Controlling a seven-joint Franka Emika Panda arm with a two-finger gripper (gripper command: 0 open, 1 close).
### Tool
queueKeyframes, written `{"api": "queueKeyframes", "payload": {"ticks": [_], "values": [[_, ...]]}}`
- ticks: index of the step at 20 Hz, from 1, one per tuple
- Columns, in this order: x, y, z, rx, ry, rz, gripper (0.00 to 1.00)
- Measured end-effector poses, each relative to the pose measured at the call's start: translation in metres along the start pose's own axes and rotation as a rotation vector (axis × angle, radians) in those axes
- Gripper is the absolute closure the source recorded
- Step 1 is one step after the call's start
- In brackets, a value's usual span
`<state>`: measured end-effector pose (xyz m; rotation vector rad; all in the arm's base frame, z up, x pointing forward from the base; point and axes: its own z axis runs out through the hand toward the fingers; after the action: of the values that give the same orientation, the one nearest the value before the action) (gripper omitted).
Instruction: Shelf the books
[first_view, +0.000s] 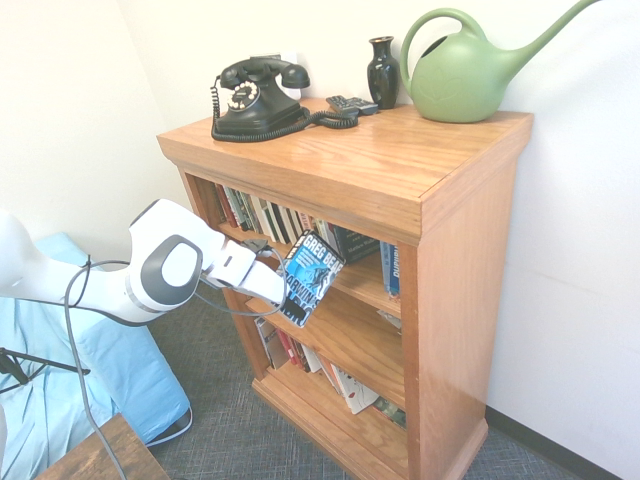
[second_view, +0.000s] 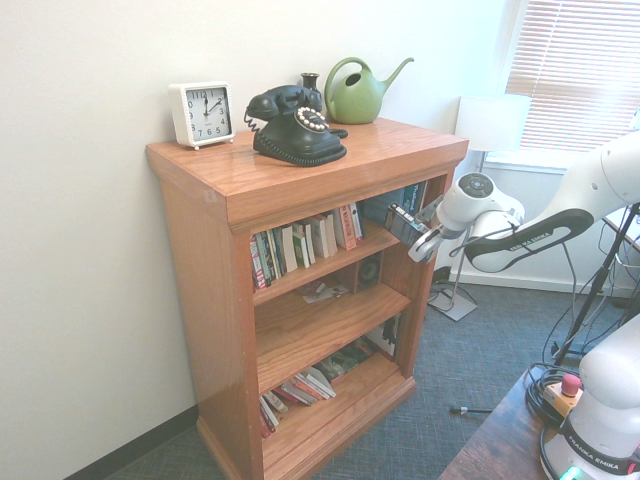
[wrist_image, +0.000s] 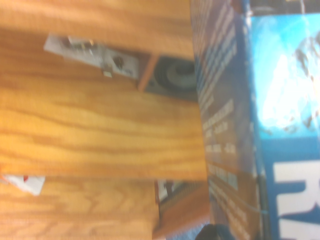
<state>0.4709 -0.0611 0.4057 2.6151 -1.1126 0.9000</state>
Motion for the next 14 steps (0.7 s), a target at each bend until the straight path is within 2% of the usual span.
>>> {"api": "queueKeyframes", "payload": {"ticks": [9, 14], "values": [[0.018, -0.042, 0.038, 0.017, -0.003, -0.005, 1.00], [0.029, -0.050, 0.044, 0.029, -0.011, 0.035, 1.00]]}}
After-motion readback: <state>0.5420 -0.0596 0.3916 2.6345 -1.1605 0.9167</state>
